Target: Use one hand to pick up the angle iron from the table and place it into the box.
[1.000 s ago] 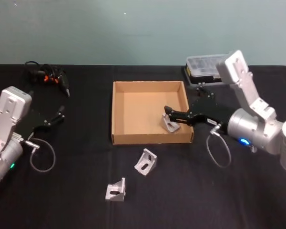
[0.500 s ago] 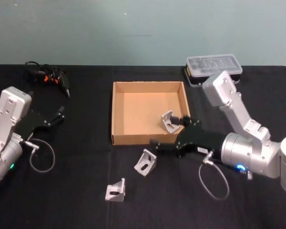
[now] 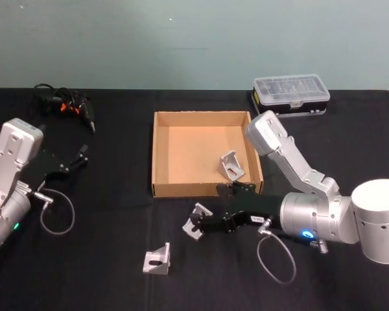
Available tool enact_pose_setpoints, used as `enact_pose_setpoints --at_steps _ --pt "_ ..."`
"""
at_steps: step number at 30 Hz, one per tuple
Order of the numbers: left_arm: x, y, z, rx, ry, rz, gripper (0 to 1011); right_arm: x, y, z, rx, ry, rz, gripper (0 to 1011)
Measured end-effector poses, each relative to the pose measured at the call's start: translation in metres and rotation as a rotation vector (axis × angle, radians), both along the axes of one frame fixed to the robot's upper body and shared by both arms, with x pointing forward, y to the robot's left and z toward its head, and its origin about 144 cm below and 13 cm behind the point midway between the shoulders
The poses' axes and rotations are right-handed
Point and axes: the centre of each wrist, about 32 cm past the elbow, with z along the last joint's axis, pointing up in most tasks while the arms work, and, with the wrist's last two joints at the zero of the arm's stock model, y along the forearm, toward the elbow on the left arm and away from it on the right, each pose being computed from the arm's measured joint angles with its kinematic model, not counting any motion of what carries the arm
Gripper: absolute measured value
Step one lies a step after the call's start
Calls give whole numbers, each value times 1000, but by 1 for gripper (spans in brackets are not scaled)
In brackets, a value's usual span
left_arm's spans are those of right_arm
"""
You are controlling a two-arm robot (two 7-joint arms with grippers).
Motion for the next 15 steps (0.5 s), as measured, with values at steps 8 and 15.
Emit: enact_pose_setpoints --at_steps 8,15 --pt "0 0 0 0 0 0 1000 5 7 -4 -19 30 -5 1000" --pt "0 0 0 0 0 0 1000 10 14 -10 -45 39 -9 1000"
